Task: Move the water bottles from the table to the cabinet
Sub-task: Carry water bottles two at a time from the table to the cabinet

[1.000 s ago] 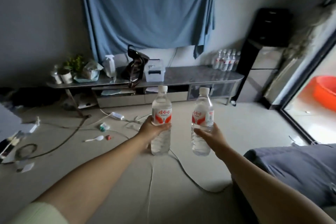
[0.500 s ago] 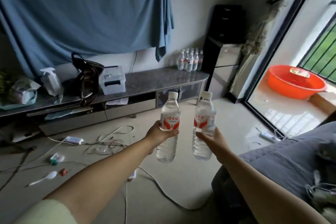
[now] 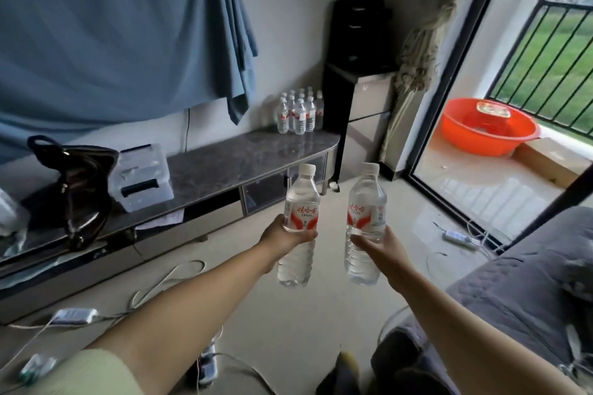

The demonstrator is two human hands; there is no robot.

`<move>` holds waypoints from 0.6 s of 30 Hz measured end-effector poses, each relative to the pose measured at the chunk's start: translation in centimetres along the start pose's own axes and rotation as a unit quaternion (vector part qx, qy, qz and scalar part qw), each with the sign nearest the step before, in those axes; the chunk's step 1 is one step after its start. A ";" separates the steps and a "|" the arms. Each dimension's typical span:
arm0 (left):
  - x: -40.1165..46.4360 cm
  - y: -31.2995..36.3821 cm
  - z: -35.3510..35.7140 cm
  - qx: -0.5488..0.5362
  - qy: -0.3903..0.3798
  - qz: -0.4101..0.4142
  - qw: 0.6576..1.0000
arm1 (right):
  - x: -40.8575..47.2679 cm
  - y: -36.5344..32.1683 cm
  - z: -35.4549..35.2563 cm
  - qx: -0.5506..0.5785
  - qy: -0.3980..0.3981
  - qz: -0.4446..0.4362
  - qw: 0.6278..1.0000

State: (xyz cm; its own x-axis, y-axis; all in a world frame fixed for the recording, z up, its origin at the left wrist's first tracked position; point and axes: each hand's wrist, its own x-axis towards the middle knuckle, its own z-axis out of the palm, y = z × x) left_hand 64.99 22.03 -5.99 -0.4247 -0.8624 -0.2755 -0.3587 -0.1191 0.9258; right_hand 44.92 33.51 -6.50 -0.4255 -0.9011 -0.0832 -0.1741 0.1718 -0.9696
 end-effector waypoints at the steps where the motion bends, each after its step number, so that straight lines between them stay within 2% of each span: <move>1: 1.7 0.4 0.4 0.002 -0.004 -0.002 1.000 | 1.7 0.1 -0.4 0.001 0.002 -0.001 1.000; 10: 18.5 6.2 4.4 0.013 0.020 -0.013 1.000 | 19.7 0.3 -7.0 -0.008 -0.019 0.000 1.000; 18: 29.0 9.4 7.2 -0.057 0.060 -0.055 0.995 | 32.0 0.5 -11.6 0.015 -0.005 0.029 0.999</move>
State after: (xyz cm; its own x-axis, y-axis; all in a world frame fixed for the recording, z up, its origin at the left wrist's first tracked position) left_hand 43.31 -0.62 -7.11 -0.2830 -0.8933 -0.3492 -0.2970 -0.2646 0.9175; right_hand 20.91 9.34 -6.97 -0.4258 -0.8938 -0.1409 -0.1227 0.2114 -0.9697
